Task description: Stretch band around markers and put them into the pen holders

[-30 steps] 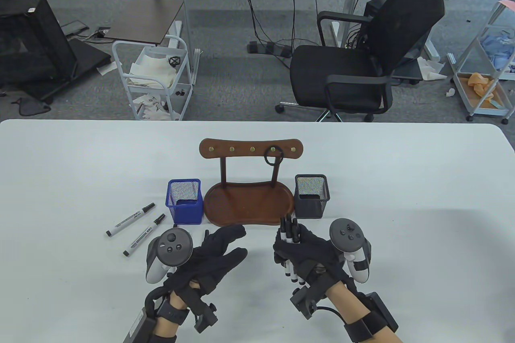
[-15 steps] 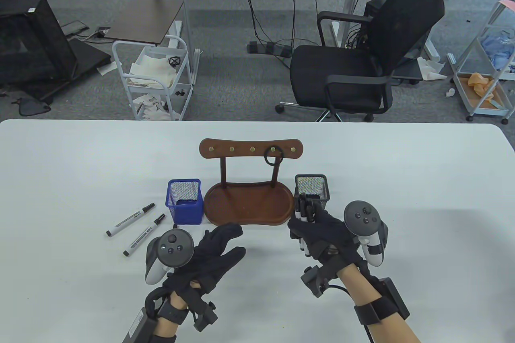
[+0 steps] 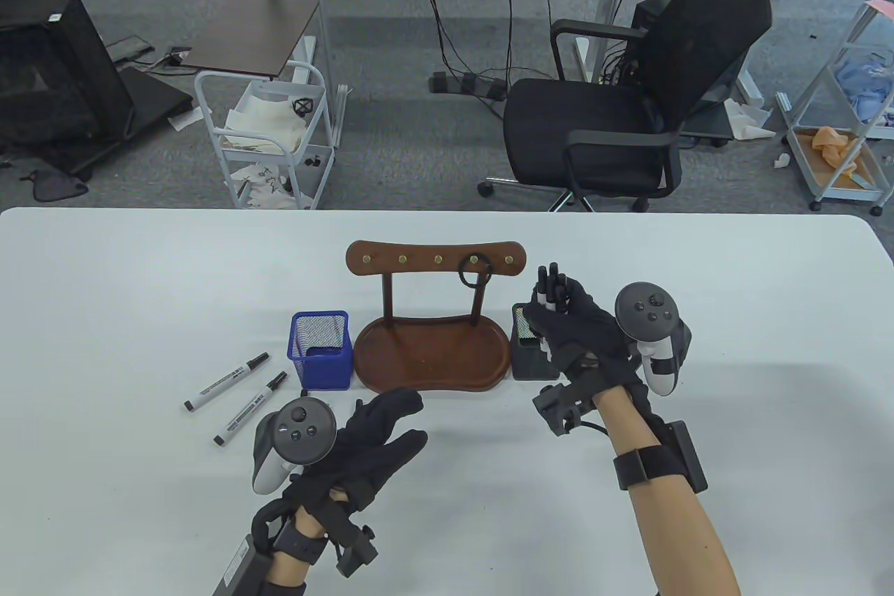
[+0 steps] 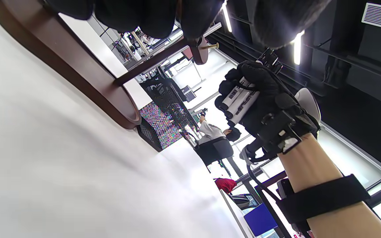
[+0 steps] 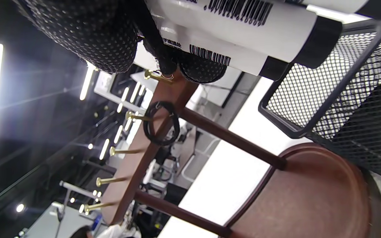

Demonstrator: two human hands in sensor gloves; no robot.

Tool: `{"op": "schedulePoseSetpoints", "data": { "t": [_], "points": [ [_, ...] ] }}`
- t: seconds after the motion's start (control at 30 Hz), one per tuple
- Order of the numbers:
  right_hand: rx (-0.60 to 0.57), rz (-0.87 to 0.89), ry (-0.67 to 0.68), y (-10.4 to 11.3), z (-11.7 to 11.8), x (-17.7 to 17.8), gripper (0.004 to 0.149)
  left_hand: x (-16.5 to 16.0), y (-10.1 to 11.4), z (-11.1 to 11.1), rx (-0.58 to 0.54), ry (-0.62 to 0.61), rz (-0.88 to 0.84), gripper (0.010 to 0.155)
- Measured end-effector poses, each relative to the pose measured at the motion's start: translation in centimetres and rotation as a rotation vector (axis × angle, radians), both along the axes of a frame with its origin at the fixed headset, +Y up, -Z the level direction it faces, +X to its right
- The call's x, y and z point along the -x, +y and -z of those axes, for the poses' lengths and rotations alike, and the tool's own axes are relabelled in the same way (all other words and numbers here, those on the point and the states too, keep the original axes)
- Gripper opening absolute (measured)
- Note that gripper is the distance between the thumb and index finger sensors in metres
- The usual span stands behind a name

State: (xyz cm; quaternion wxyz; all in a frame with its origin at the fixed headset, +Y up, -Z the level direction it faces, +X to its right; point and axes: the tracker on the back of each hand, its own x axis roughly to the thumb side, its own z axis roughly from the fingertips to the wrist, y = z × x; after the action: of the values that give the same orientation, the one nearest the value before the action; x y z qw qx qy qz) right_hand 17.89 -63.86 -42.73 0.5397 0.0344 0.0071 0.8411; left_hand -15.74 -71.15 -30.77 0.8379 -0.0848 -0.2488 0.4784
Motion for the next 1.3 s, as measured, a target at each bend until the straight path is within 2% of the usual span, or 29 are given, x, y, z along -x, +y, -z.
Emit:
{"op": "schedulePoseSetpoints", "data": {
  "t": [0.3,0.9,1.3],
  "points": [
    [-0.019,-0.006,-0.009,-1.5,2.7,0.1,0.042,0.0,0.0,0.0,-0.007,0.000,0.009,0.074],
    [0.009,-0.002,0.021,-4.0,3.9,-0.1,0.041,-0.1,-0.1,0.0,-0.004,-0.002,0.014,0.074],
    [0.077,-0.132,0.069,-5.1,4.2,0.2,0.040,-0.1,-0.1,0.0,0.000,-0.001,0.015,0.074]
  ]
}}
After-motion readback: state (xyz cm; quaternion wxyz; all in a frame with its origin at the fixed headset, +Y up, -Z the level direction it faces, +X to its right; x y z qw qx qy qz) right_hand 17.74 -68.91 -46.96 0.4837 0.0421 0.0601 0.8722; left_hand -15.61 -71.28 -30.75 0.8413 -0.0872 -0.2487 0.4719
